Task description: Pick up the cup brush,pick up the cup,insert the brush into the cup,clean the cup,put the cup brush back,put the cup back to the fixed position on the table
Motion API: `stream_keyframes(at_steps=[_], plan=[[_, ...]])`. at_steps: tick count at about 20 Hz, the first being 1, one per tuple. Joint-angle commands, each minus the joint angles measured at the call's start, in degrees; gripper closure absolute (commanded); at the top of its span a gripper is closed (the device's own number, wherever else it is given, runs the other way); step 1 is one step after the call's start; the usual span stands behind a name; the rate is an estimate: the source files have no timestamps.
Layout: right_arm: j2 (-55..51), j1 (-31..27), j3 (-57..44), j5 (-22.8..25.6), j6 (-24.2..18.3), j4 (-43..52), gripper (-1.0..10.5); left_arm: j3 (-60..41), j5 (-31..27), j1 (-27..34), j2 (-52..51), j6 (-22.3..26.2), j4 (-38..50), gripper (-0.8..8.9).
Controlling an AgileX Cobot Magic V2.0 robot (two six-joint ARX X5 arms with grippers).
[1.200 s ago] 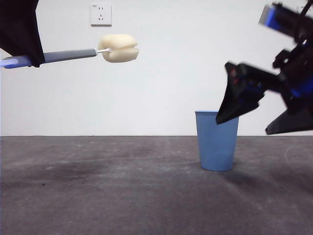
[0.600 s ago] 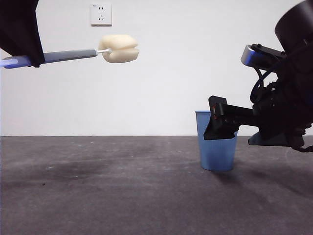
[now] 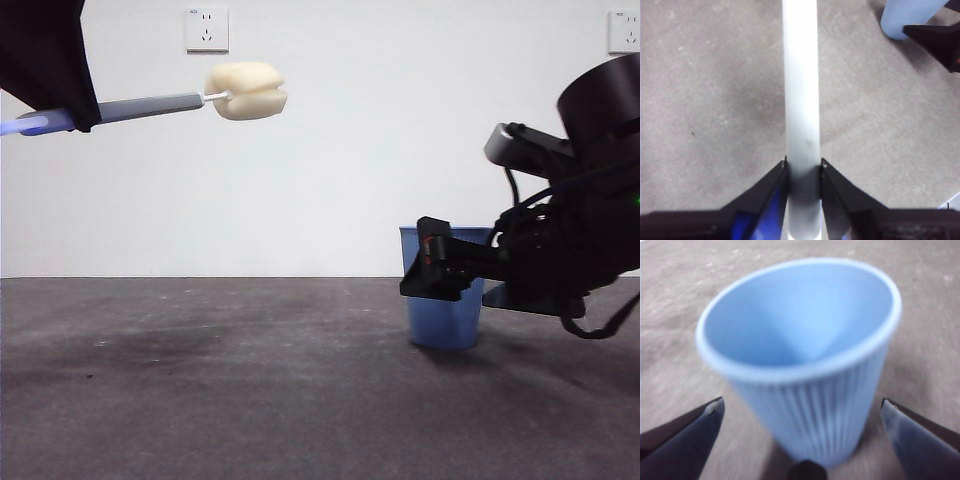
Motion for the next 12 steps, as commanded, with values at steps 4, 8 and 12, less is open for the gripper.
stream_keyframes(at_steps=[4,8,12], plan=[[3.39,-0.07,3.43,0.11,-1.62,0.48,4.1,-0.15,0.04,-0.24,-0.07,0.24,0.46,8.22],[3.41,-0.09,3.45,0.17,-2.75,0.74,7.2,-0.15,0.02,-0.24,-0.07,0.24,0.55,8.22],[3.41,-0.07,3.45,0.07,-2.78,0.81,9.6,-0.15,0.02,-0.24,-0.07,0.26,0.44,8.22]])
